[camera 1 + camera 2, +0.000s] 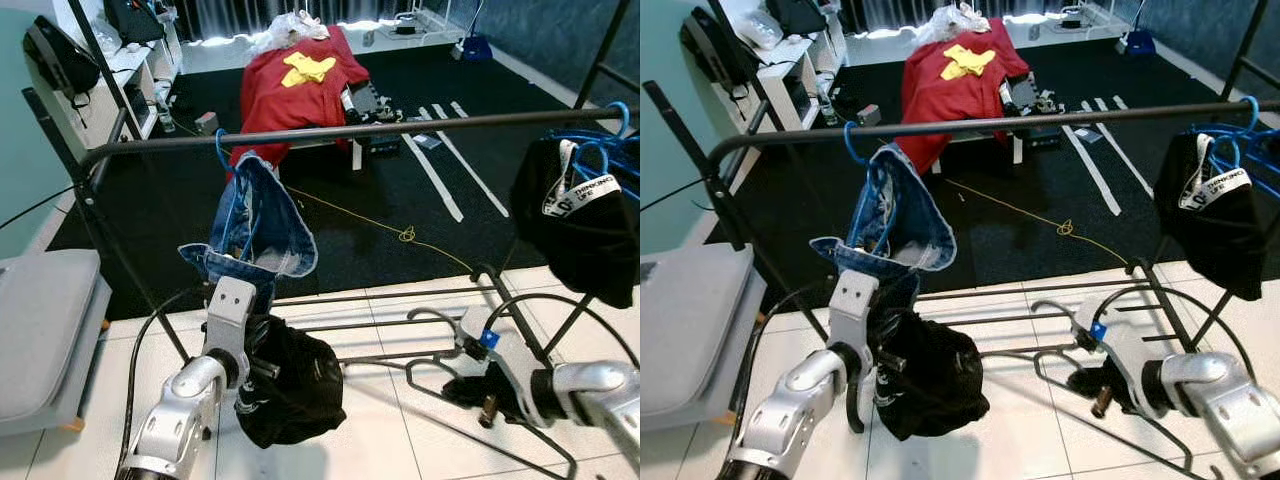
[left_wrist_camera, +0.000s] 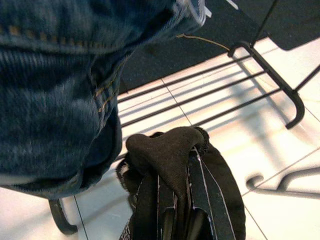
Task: Hang hanger
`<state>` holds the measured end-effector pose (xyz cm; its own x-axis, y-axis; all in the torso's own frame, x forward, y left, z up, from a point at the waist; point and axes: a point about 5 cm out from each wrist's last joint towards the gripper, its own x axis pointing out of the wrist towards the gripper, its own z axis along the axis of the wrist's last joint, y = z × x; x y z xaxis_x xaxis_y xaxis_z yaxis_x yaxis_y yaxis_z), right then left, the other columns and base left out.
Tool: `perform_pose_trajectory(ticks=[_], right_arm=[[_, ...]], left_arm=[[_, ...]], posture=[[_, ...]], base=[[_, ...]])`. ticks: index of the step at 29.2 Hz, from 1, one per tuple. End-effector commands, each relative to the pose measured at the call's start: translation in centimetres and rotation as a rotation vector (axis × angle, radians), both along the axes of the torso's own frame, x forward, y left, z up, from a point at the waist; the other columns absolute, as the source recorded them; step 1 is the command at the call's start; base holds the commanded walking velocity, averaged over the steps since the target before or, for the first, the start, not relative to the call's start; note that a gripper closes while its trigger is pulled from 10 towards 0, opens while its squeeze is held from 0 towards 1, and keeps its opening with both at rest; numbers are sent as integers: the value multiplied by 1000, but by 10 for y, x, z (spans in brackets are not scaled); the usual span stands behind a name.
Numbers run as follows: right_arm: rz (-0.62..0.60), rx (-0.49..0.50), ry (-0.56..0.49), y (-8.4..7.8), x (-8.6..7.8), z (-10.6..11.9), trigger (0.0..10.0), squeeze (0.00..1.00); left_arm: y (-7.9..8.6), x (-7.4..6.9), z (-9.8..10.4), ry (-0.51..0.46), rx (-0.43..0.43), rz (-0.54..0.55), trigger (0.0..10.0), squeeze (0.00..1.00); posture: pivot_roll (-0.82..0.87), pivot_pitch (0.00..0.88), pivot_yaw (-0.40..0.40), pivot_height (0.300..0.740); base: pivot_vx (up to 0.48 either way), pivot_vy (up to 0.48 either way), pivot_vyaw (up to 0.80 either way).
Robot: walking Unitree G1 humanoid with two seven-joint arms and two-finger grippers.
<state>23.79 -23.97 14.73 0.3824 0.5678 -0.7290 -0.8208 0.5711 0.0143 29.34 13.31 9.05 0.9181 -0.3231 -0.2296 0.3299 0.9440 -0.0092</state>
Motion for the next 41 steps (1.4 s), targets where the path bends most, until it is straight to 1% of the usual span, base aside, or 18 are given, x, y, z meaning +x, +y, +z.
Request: perform_pose_trajectory(ticks=[1, 3, 5, 6, 11, 12, 13, 14, 15, 16, 21, 22, 24, 26, 28, 30, 36, 41], right_arm=[[47, 36, 30, 5, -5, 9, 0, 0], [77, 73, 44, 8, -8, 16, 0, 0], [77, 73, 44, 8, -8, 16, 0, 0], [102, 112, 63, 12, -10, 22, 0, 0], [130, 149, 66, 18, -9, 22, 0, 0], [151, 162, 57, 23, -6, 21, 0, 0], [151, 162, 57, 23, -6, 21, 0, 0], [124, 185, 29, 30, 6, 15, 0, 0], [124, 185, 29, 30, 6, 15, 0, 0], [120, 193, 29, 37, 13, 9, 0, 0], [120, 194, 48, 43, 18, 3, 0, 0], [120, 188, 72, 47, 23, -4, 0, 0], [120, 188, 72, 47, 23, -4, 0, 0], [113, 149, 99, 50, 29, -11, 0, 0], [113, 149, 99, 50, 29, -11, 0, 0], [105, 109, 121, 49, 30, -13, 0, 0], [84, 79, 160, 43, 26, -18, 0, 0], [36, 61, 141, 38, 30, -23, 0, 0]], left_arm=[[12, 0, -2, -1, 39, 29, 10000, 0], [13, 1, -3, 2, 54, 24, 10000, 0], [13, 1, -3, 2, 54, 24, 10000, 0], [13, 2, -4, 2, 70, 13, 10000, 0], [8, 3, -1, -8, 63, -16, 10000, 0], [1, 3, 2, -22, 57, -52, 10000, 0], [1, 3, 2, -22, 57, -52, 10000, 0], [-7, 2, 7, -42, 62, -102, 10000, 0], [-7, 2, 7, -42, 62, -102, 10000, 0], [-13, 1, 12, -62, 65, -140, 10000, 0], [-16, 2, 17, -87, 77, -161, 10000, 0], [-18, 2, 23, -108, 74, -172, 10000, 0], [-18, 2, 23, -108, 74, -172, 10000, 0], [-23, 0, 34, -140, 75, -228, 10000, 0], [-23, 0, 34, -140, 75, -228, 10000, 0], [-29, -1, 43, -163, 75, -258, 10000, 0], [-29, 1, 49, -179, 93, -243, 10000, 0], [-32, -1, 53, -180, 87, -276, 10000, 0]], posture=[[34, 95, 71, 740], [28, 98, 73, 740], [28, 98, 73, 740], [26, 98, 71, 740], [22, 97, 64, 740], [25, 99, 57, 740], [25, 99, 57, 740], [27, 91, 39, 740], [27, 91, 39, 740], [32, 91, 26, 740], [36, 93, 17, 740], [38, 92, 6, 740], [38, 92, 6, 740], [47, 92, -16, 740], [47, 92, -16, 740], [47, 95, -22, 740], [45, 103, -21, 740], [45, 108, -16, 740]], base=[[0, 0, 0], [0, 0, 0], [0, 0, 0], [0, 0, 0], [0, 0, 0], [0, 0, 0], [0, 0, 0], [0, 0, 0], [0, 0, 0], [0, 0, 0], [0, 0, 0], [0, 0, 0], [0, 0, 0], [0, 0, 0], [0, 0, 0], [0, 0, 0], [0, 0, 0], [0, 0, 0]])
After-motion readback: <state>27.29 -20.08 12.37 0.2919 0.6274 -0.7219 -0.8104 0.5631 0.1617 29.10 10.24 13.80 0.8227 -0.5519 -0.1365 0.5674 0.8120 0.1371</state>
